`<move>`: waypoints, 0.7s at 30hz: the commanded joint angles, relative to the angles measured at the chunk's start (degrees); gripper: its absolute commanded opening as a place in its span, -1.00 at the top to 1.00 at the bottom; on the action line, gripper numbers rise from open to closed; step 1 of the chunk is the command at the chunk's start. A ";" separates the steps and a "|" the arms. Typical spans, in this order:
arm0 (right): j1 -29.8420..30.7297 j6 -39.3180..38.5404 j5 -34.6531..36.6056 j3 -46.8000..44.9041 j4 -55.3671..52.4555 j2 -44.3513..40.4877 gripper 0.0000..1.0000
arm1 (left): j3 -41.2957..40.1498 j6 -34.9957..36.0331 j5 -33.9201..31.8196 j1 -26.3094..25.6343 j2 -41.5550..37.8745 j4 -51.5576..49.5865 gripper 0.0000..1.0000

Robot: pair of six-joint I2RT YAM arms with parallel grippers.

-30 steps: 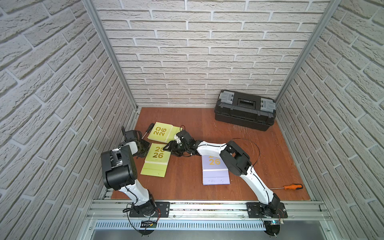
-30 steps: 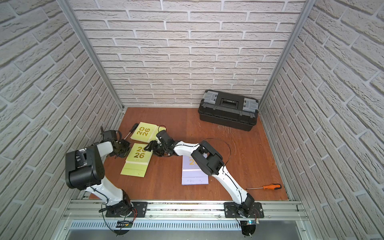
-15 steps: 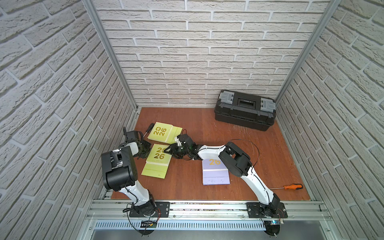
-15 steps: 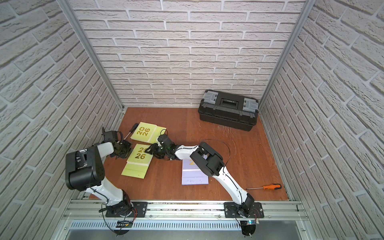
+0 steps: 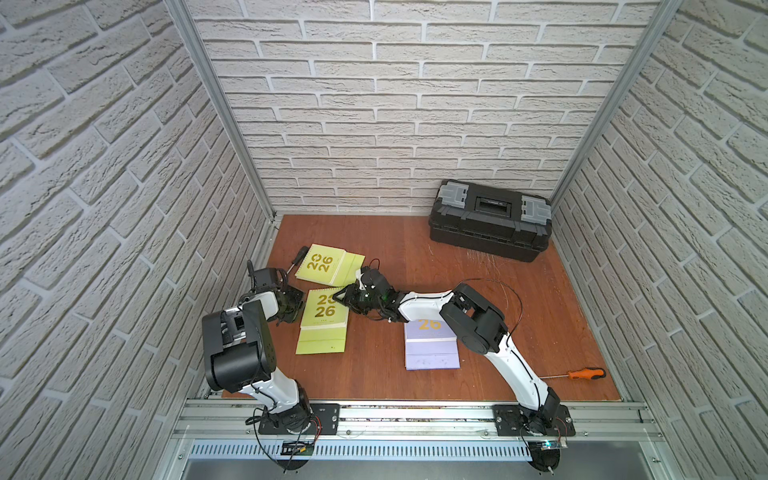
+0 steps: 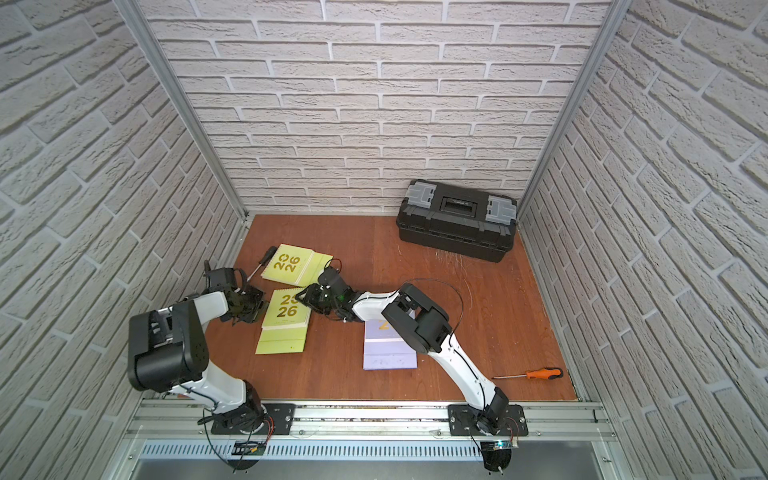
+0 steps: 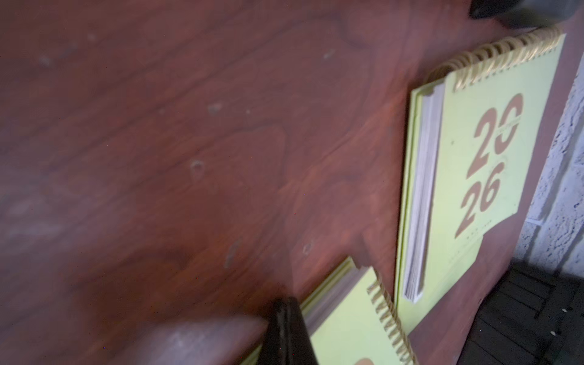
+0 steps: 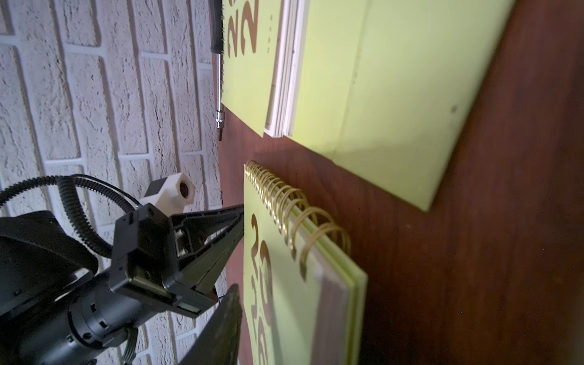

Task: Stack the calendars
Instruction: Pick up the calendar at the center of the board.

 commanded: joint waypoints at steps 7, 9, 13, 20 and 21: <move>0.76 0.08 1.15 1.49 4.95 -3.56 0.41 | -5.72 -2.05 -0.06 -1.44 -2.29 -5.77 1.00; 0.75 -0.19 1.20 1.03 4.78 -3.92 0.46 | -5.81 -2.14 -0.08 -1.45 -2.74 -5.99 1.00; 0.82 -0.80 1.11 0.62 4.61 -4.59 0.63 | -5.84 -2.00 -0.32 -1.46 -4.63 -6.78 1.00; 0.73 -2.45 0.89 -1.35 3.96 -7.62 0.78 | -3.32 -1.42 -0.26 -1.42 -9.89 -10.18 1.00; 0.62 -2.17 0.66 -2.03 4.85 -8.12 0.81 | -3.10 -1.48 -0.29 -1.40 -11.43 -10.51 1.00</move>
